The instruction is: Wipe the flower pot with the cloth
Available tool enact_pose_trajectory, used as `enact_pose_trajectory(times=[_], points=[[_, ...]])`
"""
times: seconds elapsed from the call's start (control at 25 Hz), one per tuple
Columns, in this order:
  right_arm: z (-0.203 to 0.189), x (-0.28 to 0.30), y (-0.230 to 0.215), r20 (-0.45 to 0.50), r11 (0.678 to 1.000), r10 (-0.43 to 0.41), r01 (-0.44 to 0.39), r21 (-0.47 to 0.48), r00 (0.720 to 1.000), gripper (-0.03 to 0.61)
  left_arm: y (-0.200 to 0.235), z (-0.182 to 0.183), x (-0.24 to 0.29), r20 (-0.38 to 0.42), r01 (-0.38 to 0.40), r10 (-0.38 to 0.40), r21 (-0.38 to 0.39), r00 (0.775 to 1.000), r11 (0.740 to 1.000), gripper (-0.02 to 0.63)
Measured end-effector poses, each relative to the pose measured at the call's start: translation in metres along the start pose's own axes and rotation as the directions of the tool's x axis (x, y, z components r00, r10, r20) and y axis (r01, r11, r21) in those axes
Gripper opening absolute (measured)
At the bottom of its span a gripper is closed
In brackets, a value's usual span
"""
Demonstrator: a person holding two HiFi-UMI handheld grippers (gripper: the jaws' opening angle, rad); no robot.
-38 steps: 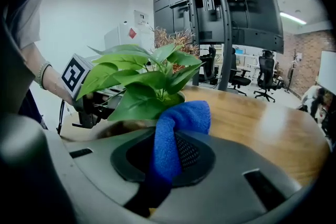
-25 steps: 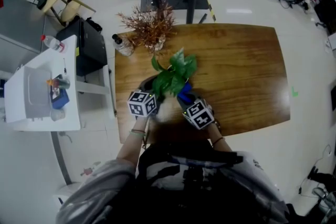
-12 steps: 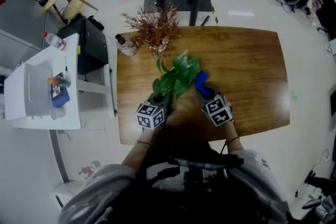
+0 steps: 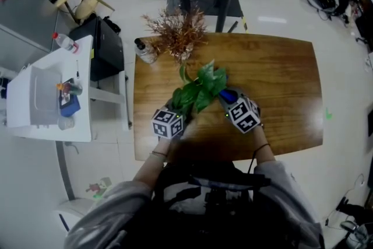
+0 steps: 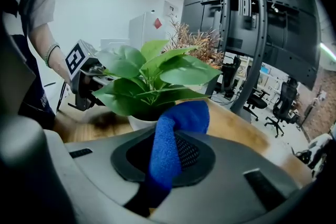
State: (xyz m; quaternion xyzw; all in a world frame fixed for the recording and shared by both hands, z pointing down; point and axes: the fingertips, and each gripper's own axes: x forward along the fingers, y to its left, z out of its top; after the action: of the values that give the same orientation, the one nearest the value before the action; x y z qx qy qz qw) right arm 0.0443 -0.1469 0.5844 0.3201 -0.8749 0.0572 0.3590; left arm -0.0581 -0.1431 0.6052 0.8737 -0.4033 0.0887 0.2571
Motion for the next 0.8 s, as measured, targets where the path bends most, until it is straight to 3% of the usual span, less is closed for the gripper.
enact_pose_trajectory(times=[0.28,0.48,0.8], points=[[-0.009,0.009,0.039,-0.011,0.997,0.067,-0.067,0.045,0.998,0.055,0.031,0.019,0.006,0.03,-0.039,0.039,-0.004,0.999,0.999,0.006],[-0.014,0.017,0.064,-0.025,0.992,0.115,-0.114,0.058,0.993,0.055,0.044,0.026,0.019,0.04,-0.017,0.019,-0.047,0.999,0.999,0.006],[-0.018,0.023,0.074,-0.037,0.986,0.105,-0.099,0.138,0.994,0.055,0.04,0.021,0.037,0.019,-0.028,0.029,-0.066,0.999,0.997,0.006]])
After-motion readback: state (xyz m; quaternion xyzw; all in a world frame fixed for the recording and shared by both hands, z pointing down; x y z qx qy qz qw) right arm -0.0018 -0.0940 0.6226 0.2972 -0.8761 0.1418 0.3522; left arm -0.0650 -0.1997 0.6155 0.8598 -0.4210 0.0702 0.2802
